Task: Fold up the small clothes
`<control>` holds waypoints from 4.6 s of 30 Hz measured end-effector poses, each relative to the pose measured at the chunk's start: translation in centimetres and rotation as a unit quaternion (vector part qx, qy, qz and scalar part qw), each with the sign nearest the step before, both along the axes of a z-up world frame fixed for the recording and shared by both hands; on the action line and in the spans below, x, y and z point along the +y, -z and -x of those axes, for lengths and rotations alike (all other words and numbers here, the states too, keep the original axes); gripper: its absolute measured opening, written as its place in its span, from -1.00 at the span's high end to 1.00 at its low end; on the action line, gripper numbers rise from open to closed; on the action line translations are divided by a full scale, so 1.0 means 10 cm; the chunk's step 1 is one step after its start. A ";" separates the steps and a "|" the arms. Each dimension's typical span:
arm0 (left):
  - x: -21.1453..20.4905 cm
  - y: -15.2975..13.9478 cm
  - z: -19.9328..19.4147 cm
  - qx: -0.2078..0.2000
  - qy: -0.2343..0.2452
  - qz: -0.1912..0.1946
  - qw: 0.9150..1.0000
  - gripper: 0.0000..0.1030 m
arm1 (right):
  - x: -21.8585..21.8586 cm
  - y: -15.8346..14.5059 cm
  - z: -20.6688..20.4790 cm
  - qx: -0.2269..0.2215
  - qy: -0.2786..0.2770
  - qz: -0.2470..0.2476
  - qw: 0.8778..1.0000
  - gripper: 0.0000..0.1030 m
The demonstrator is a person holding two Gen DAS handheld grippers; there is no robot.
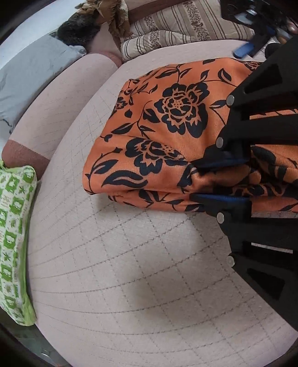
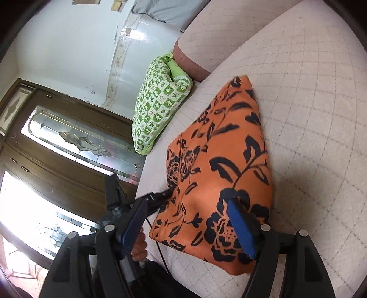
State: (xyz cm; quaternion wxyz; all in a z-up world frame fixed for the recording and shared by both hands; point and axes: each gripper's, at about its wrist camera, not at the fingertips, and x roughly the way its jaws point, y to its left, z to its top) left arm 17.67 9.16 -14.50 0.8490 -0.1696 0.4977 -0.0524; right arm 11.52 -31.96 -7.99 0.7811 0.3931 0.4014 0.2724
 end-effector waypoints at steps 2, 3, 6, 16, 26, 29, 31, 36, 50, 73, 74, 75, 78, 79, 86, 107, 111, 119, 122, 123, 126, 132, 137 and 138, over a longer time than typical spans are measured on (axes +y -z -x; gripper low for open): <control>-0.02 -0.12 0.02 -0.010 -0.002 -0.035 0.999 0.14 | -0.12 -0.11 -0.02 -0.014 0.009 -0.013 1.000 -0.52; -0.05 -0.23 0.06 -0.030 -0.004 -0.056 0.998 0.14 | -0.18 -0.14 -0.03 -0.014 0.019 -0.006 1.000 -0.58; -0.23 -0.54 0.18 -0.086 0.005 -0.095 0.992 0.15 | -0.38 -0.11 -0.10 0.001 0.047 0.009 0.999 -0.60; -0.57 -0.12 0.00 -0.051 0.048 -0.159 0.985 0.11 | -0.24 0.54 -0.55 0.134 -0.001 -0.030 0.991 -0.34; -0.49 -0.05 0.01 -0.049 0.032 -0.134 0.989 -0.03 | -0.26 0.43 -0.46 0.131 0.010 0.033 0.991 -0.39; -0.47 -0.03 0.06 -0.053 0.033 -0.137 0.989 -0.03 | -0.37 0.23 -0.56 0.086 0.025 0.013 0.996 -0.50; -0.48 -0.02 0.08 -0.051 0.033 -0.131 0.989 -0.03 | -0.42 0.26 -0.71 0.093 0.039 -0.010 0.995 -0.50; -0.42 0.03 0.00 -0.053 0.032 -0.125 0.990 -0.05 | -0.22 0.50 -1.15 0.147 0.009 0.020 0.989 0.45; -0.40 -0.37 0.38 -0.100 0.026 -0.119 0.988 -0.13 | -0.25 0.34 -0.31 0.127 0.018 0.034 0.991 -0.50; 0.20 -0.19 0.81 -0.024 -0.015 0.059 0.998 0.02 | 0.42 -0.31 -0.29 0.000 -0.044 0.171 0.984 -0.49; 0.19 -0.07 0.84 0.002 -0.014 0.075 0.997 0.40 | 0.47 -0.15 -0.40 0.024 -0.054 0.180 0.982 -0.49; 0.22 0.09 0.81 0.024 -0.022 0.098 0.995 0.55 | 0.50 0.02 -0.47 0.048 -0.064 0.179 0.981 -0.49; 0.30 0.06 0.86 0.028 -0.030 0.125 0.991 0.59 | 0.49 0.09 -0.53 0.050 -0.062 0.166 0.983 -0.49; 0.31 0.08 0.85 0.031 -0.031 0.130 0.991 0.58 | 0.49 0.07 -0.55 0.053 -0.061 0.165 0.983 -0.49; 0.41 -0.51 0.69 -0.047 -0.025 0.078 0.996 -0.27 | 0.54 0.11 -0.62 0.050 -0.073 0.157 0.984 -0.50; -0.04 -0.33 -0.80 -0.023 0.061 0.023 0.998 -0.22 | 0.31 0.12 -0.52 0.054 -0.092 0.111 0.988 -0.50; 0.08 0.02 -1.09 0.033 0.063 0.066 0.995 0.65 | 0.33 0.12 -0.52 0.051 -0.096 0.115 0.987 -0.50; 0.06 -0.39 -0.73 -0.042 0.060 0.037 0.997 0.19 | 0.33 0.11 -0.52 0.055 -0.097 0.119 0.987 -0.50; -0.07 -0.46 -0.69 -0.051 0.073 0.025 0.996 0.05 | 0.36 0.11 -0.54 0.058 -0.099 0.124 0.986 -0.52; -0.10 -0.37 -0.71 -0.034 0.070 0.000 0.997 0.05 | 0.37 0.10 -0.55 0.059 -0.099 0.126 0.985 -0.52; -0.03 0.05 -0.79 0.016 0.042 0.024 0.999 0.01 | 0.38 0.10 -0.57 0.064 -0.101 0.129 0.984 -0.52; -0.14 -0.49 -0.48 -0.065 0.027 0.001 0.998 0.00 | 0.40 -0.13 -0.67 0.063 -0.103 0.133 0.984 -0.51; -0.36 -0.45 -0.28 -0.069 0.048 0.014 0.996 -0.21 | 0.29 -0.24 -1.01 0.034 -0.077 0.096 0.992 -0.58; -0.34 -0.33 -0.28 -0.047 0.049 0.006 0.998 -0.21 | 0.27 -0.12 -1.11 0.046 -0.074 0.090 0.992 -0.62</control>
